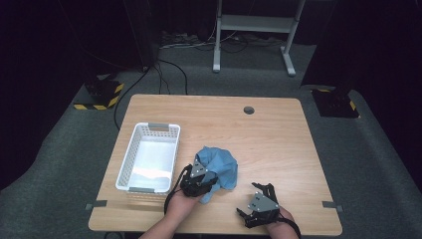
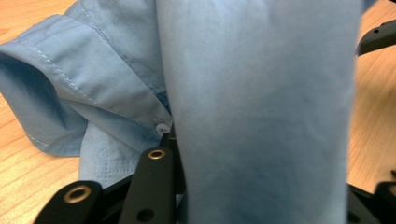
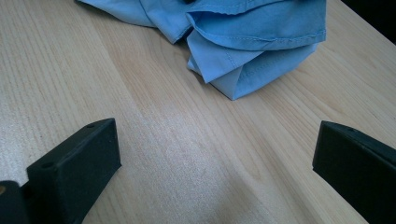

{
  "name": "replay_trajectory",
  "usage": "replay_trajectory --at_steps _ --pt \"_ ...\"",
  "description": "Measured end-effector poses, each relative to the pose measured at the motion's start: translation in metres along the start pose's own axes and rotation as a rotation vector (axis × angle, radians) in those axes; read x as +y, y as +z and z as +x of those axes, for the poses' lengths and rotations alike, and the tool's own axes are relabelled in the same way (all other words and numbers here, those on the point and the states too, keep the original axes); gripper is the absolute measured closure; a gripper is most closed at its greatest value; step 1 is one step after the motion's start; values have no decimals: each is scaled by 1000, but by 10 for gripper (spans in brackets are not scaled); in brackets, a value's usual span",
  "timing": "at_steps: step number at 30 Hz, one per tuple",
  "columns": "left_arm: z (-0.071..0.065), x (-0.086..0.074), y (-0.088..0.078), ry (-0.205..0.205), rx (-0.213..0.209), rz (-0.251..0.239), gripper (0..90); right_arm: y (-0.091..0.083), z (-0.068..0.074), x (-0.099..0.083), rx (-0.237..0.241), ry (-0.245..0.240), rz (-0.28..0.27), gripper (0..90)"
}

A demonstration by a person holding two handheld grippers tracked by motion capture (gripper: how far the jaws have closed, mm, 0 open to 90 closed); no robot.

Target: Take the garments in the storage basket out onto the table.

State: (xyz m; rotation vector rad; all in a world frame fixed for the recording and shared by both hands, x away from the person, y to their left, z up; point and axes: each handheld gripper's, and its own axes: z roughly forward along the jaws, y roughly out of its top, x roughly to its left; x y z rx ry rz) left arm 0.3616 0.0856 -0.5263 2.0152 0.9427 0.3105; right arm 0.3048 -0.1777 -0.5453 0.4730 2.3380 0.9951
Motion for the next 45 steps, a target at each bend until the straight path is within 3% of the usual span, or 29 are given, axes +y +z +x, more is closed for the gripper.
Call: replay_trajectory --at_steps 15,16,21,35,45 --pt "-2 0 1 8 -30 14 426 0 0 0 -3 0 1 3" --pt "-2 1 2 9 -56 22 399 0 0 0 -3 1 1 3" --pt "-2 3 1 8 -81 29 289 0 0 0 -2 2 1 3" --pt "-3 11 -10 42 -18 7 81 0 0 0 0 4 2 4" --pt "-3 14 -15 53 -2 1 22 0 0 0 0 5 3 3"
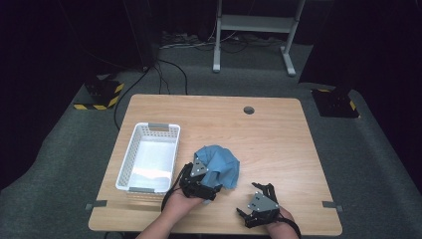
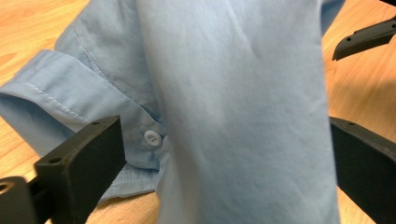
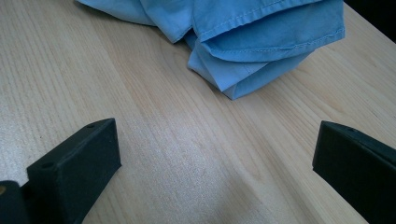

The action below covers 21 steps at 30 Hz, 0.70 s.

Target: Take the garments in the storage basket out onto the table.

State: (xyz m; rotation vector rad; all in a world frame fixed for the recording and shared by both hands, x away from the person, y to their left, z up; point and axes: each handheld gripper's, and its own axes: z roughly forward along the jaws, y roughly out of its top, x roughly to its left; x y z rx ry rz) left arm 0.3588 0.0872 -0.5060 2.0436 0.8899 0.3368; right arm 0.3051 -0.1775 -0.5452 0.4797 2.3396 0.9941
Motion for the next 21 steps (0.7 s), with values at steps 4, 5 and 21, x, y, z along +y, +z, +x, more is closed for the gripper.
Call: replay_trajectory --at_steps 4,5,21 --pt "1 2 -3 2 5 -12 21 0 0 0 0 -1 0 3" --pt "1 2 -3 2 5 -12 21 0 0 0 1 -1 0 3" --pt "6 10 -21 5 0 -63 18 0 0 0 5 1 1 3"
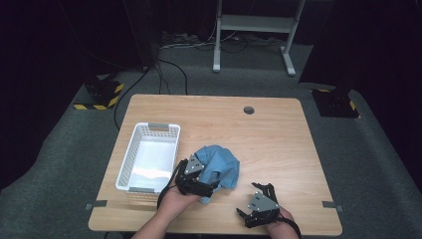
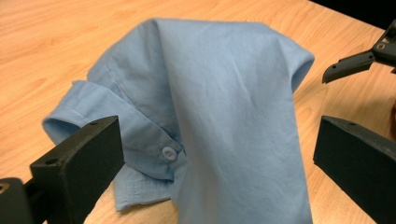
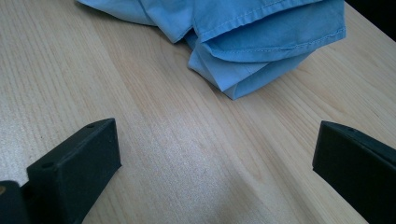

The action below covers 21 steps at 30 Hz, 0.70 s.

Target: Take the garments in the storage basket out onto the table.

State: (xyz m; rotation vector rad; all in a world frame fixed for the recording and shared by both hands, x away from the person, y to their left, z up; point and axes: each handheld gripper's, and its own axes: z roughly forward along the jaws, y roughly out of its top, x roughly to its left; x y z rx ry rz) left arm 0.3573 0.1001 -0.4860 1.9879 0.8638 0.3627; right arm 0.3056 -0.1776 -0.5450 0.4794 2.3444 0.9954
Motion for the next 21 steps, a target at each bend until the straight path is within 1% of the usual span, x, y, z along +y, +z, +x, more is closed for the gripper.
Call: replay_trajectory --at_steps 13,21 --pt "5 4 -14 -7 9 -37 18 1 -1 0 11 13 5 3" --pt "9 5 -22 1 23 -57 26 1 -1 0 11 13 5 3"
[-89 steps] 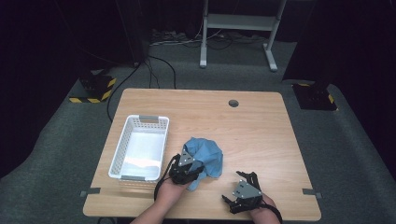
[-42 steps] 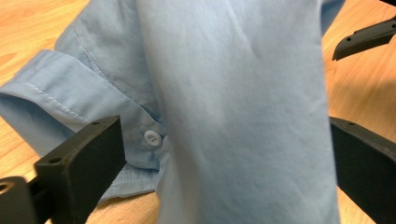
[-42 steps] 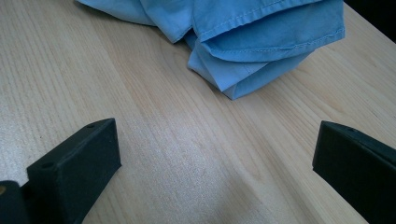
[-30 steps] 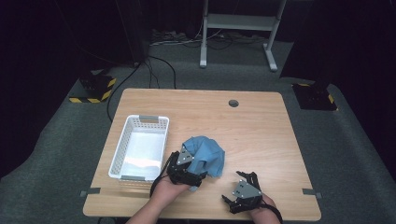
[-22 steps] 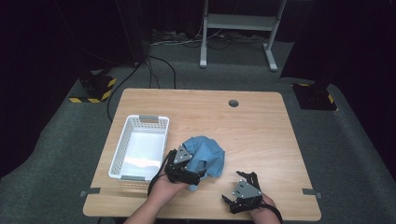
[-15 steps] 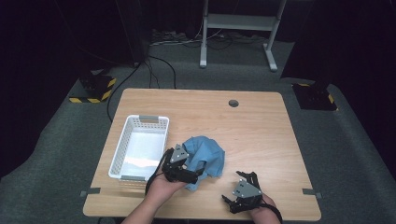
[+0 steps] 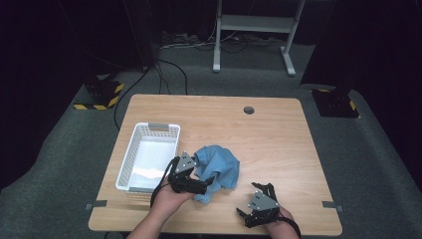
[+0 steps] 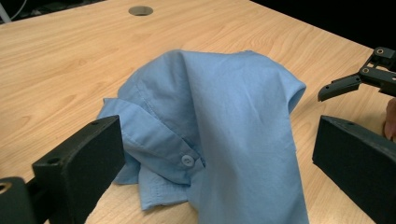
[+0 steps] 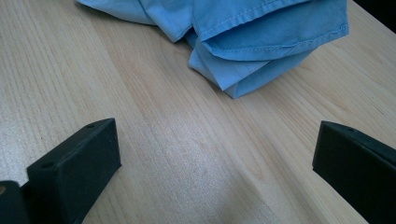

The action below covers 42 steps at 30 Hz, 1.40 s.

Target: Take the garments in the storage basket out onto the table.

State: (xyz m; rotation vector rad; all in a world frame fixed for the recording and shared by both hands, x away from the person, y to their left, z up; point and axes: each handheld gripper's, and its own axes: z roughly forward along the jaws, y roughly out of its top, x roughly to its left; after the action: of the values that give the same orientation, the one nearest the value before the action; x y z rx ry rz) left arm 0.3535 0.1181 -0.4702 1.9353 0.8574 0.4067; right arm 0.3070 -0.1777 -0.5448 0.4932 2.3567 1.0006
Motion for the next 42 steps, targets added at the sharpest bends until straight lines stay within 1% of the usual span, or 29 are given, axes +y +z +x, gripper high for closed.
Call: replay_trajectory --at_steps 9,15,16,17,19,20,21,25,26,27,28,29,31,32,34,35,36,38,40,42 --pt "10 4 -11 -11 11 -25 26 0 0 0 0 0 0 3" --pt "16 5 -18 -20 27 -40 26 0 0 0 0 0 0 3" --pt "19 5 -21 -27 33 -52 26 0 0 0 0 1 0 3" --pt "19 5 -21 -27 33 -52 26 0 0 0 1 1 0 3" --pt "22 6 -27 -31 38 -74 26 0 0 0 1 1 0 3" --pt "24 6 -29 -32 42 -87 26 0 0 0 0 0 0 3" --pt "24 6 -29 -32 42 -87 26 0 0 0 0 0 0 4" --pt "28 8 -38 -34 52 -135 26 0 0 0 0 0 0 3" --pt "28 8 -38 -34 52 -135 26 0 0 0 0 0 0 3" --pt "29 8 -42 -27 54 -152 26 0 0 0 0 -2 0 3" --pt "29 7 -44 -17 59 -159 26 0 0 0 0 -1 0 4" --pt "29 7 -44 -17 59 -159 27 0 0 0 0 -1 0 4" --pt "31 2 -49 -8 58 -160 27 0 0 0 -1 -1 0 3" --pt "32 -3 -51 -13 55 -167 27 0 0 0 -1 -3 -1 3" --pt "34 -6 -53 -17 61 -169 26 0 0 0 -4 -6 -3 3" --pt "34 -6 -53 -17 61 -169 27 0 0 0 -3 -5 -2 4" --pt "35 -6 -55 -21 68 -177 27 0 0 0 -2 -3 -1 3" --pt "35 -5 -57 -24 67 -197 26 0 0 0 2 3 1 4" --pt "35 -5 -58 -16 71 -196 26 0 0 0 -1 -2 0 4" --pt "35 -5 -57 -23 70 -193 24 0 0 0 -2 -3 -1 4"
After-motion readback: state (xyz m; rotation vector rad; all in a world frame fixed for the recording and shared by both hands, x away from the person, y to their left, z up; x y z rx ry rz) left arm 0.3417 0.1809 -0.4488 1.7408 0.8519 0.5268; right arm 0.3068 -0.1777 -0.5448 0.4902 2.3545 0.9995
